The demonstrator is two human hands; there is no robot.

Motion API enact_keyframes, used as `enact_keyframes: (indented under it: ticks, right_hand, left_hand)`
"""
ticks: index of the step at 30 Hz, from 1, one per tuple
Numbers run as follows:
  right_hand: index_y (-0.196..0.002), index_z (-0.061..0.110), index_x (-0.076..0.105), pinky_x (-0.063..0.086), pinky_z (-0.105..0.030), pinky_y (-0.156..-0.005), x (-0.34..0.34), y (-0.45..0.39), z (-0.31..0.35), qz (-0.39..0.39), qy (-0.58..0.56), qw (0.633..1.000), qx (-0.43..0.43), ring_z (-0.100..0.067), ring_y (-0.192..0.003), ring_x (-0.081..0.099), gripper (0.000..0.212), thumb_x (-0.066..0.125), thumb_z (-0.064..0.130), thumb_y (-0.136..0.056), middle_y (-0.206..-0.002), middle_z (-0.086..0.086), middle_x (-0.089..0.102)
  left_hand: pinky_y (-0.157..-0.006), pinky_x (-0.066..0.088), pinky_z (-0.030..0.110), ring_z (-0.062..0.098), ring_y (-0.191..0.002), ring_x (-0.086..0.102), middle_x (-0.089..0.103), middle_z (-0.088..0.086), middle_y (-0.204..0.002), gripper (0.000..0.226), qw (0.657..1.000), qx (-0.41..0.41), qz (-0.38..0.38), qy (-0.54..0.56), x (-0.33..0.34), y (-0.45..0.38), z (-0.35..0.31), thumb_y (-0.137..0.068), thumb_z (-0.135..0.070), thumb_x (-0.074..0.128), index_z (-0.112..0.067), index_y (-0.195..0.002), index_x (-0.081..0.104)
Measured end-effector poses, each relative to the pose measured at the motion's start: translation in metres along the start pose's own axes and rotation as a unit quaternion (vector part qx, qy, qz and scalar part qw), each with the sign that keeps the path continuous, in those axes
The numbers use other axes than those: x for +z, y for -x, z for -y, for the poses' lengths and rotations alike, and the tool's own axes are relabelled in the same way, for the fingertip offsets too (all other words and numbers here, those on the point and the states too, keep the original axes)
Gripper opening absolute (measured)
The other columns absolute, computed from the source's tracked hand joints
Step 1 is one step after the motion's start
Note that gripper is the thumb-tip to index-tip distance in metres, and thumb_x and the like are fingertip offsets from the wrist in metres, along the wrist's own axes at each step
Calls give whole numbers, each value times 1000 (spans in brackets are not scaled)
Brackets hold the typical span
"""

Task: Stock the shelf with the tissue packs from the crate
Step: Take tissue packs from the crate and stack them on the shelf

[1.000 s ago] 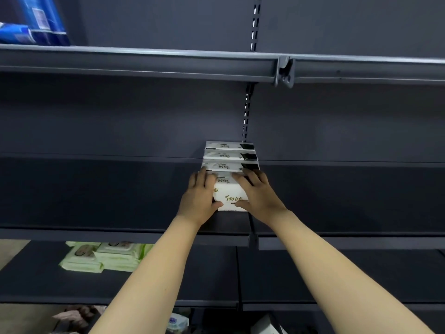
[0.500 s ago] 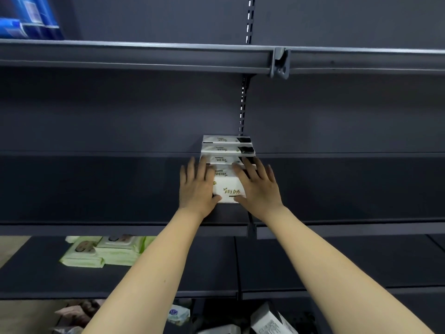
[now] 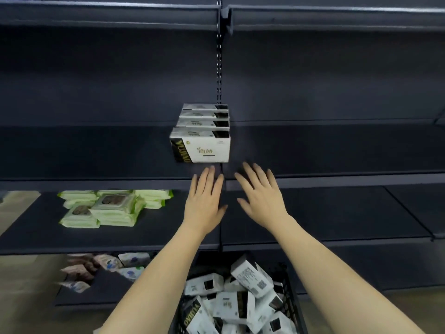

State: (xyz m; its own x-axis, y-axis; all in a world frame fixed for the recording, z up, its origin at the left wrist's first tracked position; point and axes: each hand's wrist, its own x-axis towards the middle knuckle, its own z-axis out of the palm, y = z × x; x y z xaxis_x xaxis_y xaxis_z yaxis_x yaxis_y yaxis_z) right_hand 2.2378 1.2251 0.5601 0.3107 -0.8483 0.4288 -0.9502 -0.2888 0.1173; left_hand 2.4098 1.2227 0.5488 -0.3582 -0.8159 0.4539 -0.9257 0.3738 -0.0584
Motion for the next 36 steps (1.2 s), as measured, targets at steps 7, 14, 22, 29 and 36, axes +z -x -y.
enact_keyframes:
  ticks: [7,14,22,29,36]
  right_hand:
    - [-127,13,57,38,-53,-101,12,83,-26,75,-2,997,16,-34,-127,46,69,80,35,-66,-141,-14,47]
    - [-120,14,63,43,-54,-94,45,149,-37,167,-29,985,37,-34,-121,52,72,86,39,-56,-134,-13,54]
    - [-147,18,28,14,-50,-114,96,195,-43,312,-68,947,28,-29,-144,12,71,59,41,-88,-157,-9,15]
    - [-150,22,11,4,-46,-116,160,219,-48,418,-98,901,57,-25,-145,-4,66,45,39,-96,-159,-3,-3]
    - [-149,23,10,6,-47,-117,231,233,-45,472,-90,875,52,-28,-144,-3,68,46,42,-95,-158,-5,-4]
  left_hand:
    - [-101,36,53,36,-126,48,50,22,-135,84,997,-35,61,40,20,53,-66,-60,-35,86,-1,-129,53]
    - [-97,42,52,35,-120,54,56,20,-129,79,988,-42,143,47,51,93,-110,-59,-37,86,-2,-124,58]
    - [-117,4,40,26,-146,6,11,11,-157,75,956,-59,280,59,98,122,-134,-92,-37,55,-10,-150,16]
    - [-118,-1,38,23,-146,-4,0,7,-159,74,929,-61,362,44,160,132,-138,-94,-31,50,-14,-150,4]
    - [-119,2,40,25,-146,-5,-2,10,-158,76,907,-45,417,47,230,142,-129,-94,-29,52,-14,-150,3]
